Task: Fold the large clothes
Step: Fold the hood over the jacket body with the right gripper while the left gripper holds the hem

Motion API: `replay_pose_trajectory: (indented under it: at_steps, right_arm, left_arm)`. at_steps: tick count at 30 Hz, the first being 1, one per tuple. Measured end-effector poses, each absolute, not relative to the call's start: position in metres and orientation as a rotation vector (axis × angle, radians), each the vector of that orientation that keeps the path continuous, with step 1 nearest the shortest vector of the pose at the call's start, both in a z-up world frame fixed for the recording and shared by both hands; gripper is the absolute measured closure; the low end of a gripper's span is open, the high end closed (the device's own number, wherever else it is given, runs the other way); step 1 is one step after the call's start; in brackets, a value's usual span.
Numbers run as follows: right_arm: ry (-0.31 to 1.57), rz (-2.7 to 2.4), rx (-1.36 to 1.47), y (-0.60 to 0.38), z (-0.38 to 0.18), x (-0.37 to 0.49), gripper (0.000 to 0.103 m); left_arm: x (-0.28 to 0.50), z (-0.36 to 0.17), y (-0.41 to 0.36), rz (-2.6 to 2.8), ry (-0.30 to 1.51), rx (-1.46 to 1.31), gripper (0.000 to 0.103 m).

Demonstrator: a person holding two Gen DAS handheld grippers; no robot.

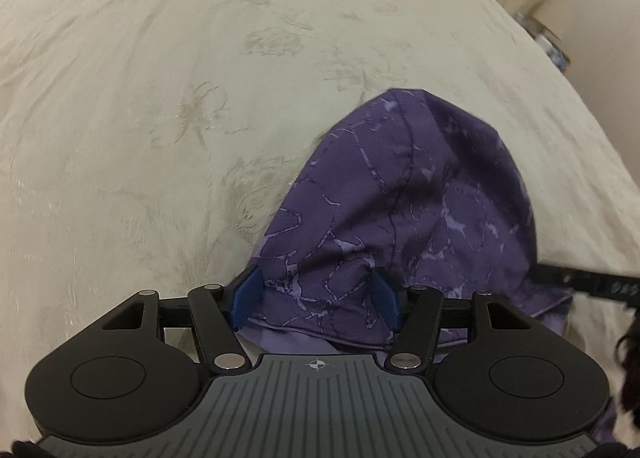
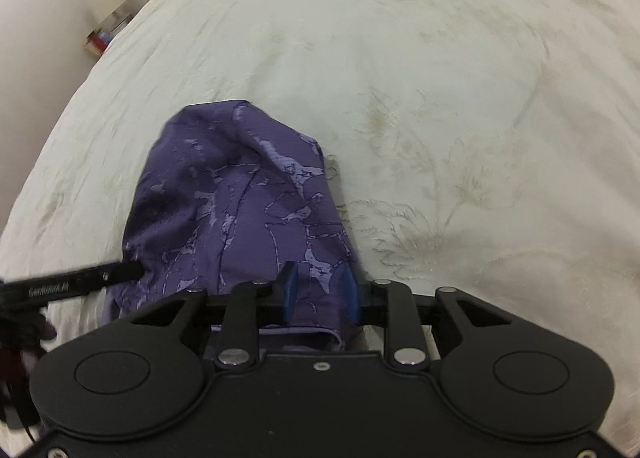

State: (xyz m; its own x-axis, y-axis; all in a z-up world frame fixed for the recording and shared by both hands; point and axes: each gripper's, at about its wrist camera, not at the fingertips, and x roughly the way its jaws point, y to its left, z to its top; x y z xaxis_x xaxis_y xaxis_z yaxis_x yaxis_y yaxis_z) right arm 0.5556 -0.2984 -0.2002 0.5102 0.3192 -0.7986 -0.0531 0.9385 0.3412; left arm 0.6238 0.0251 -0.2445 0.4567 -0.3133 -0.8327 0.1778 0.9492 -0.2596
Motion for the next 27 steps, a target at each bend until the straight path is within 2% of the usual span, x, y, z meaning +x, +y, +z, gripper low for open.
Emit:
replay_pose_trajectory:
  at_steps: [3, 5, 11, 15, 16, 18, 19, 20, 22, 25, 27]
  right_arm:
    - [0.928, 0.268, 0.168, -0.287, -0.174, 0.552, 0.055]
    - [0.863, 0.288, 0.112, -0.280, -0.157, 0.558, 0.043]
    - [0.841, 0.326, 0.001, -0.253, -0.149, 0.610, 0.032]
    - [0.881, 0.350, -0.047, -0.234, -0.160, 0.644, 0.032]
    - [0.883, 0.356, -0.055, -0.232, -0.162, 0.647, 0.034]
    - [0.897, 0.372, -0.069, -0.227, -0.167, 0.651, 0.054]
    - [0.912, 0.366, -0.090, -0.225, -0.168, 0.653, 0.089]
    - [0.916, 0.356, -0.120, -0.223, -0.167, 0.651, 0.093]
    - [0.872, 0.382, -0.138, -0.222, -0.157, 0.638, 0.093]
    - [0.770, 0.444, -0.212, -0.215, -0.133, 0.603, 0.093]
    - [0.712, 0.492, -0.275, -0.210, -0.118, 0.574, 0.093]
  left_arm:
    - [0.623, -0.248, 0.018, -0.322, 1.034, -0.096, 0.043]
    - [0.621, -0.248, 0.016, -0.320, 1.018, -0.090, 0.042]
    - [0.618, -0.244, 0.005, -0.309, 1.017, -0.005, 0.040]
    - [0.624, -0.235, 0.014, -0.340, 1.065, -0.079, 0.037]
    - [0.624, -0.233, 0.022, -0.350, 1.078, -0.126, 0.036]
    - [0.622, -0.225, 0.035, -0.366, 1.096, -0.234, 0.035]
    - [0.621, -0.221, 0.042, -0.381, 1.109, -0.297, 0.032]
    - [0.622, -0.218, 0.049, -0.400, 1.126, -0.362, 0.027]
    - [0.623, -0.213, 0.064, -0.435, 1.145, -0.507, 0.021]
    - [0.628, -0.203, 0.080, -0.465, 1.138, -0.666, 0.019]
    - [0.633, -0.193, 0.085, -0.493, 1.131, -0.732, 0.009]
